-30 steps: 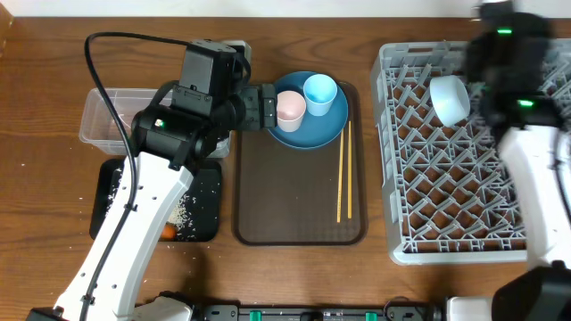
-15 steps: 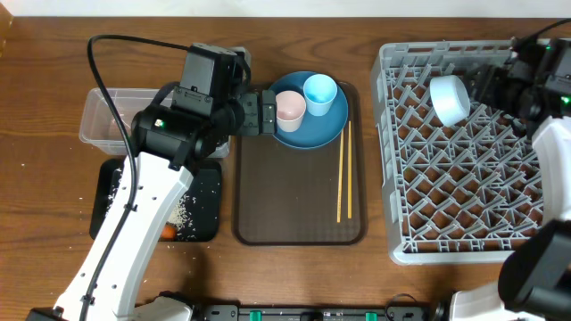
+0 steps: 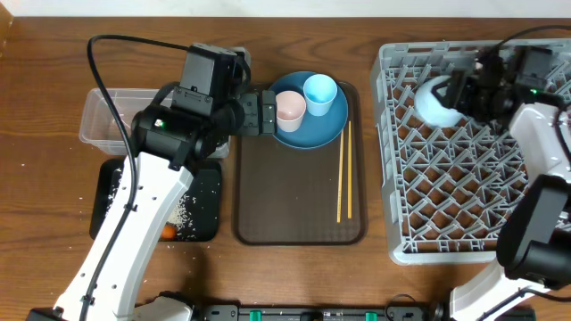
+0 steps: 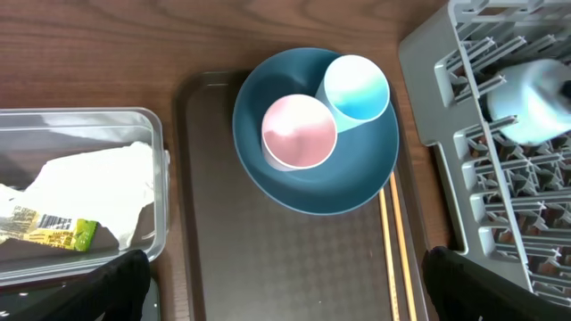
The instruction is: Sort waste into correct bins and load items into the dishwasher rack
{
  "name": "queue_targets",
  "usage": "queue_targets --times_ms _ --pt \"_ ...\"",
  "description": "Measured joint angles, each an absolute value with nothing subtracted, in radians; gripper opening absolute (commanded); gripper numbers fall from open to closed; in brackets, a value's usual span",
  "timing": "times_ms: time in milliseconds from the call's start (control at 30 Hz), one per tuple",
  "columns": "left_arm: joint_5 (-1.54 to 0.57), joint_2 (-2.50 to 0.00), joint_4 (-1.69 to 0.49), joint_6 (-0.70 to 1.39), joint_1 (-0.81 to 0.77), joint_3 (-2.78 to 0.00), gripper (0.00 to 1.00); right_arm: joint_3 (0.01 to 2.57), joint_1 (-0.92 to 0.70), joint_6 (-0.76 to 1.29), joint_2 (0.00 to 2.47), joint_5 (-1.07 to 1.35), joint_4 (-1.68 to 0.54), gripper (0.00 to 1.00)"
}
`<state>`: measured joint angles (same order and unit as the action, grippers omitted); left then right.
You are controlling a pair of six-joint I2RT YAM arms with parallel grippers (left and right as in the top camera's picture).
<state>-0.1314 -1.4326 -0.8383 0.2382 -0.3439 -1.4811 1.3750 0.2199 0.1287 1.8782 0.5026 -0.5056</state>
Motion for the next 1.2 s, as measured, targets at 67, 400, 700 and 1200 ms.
queue_targets --times_ms 67,400,700,1200 --pt "-0.131 -1.433 -0.838 0.238 -0.344 -1.481 0.98 1.375 0.187 0.120 1.887 0.526 -0.488 0.58" --pt "-0.131 -1.433 -0.839 0.238 -0.344 -1.481 0.98 1.375 0.104 0.102 1.887 0.589 -0.432 0.56" --pt "-0.131 -1.433 -0.839 0.238 -0.344 -1.481 0.98 1.375 0.103 0.102 1.691 0.586 -0.438 0.61" --pt "-0.131 -1.433 -0.838 0.238 -0.344 -1.481 0.98 1.378 -0.166 0.171 1.638 0.380 -0.463 0.65"
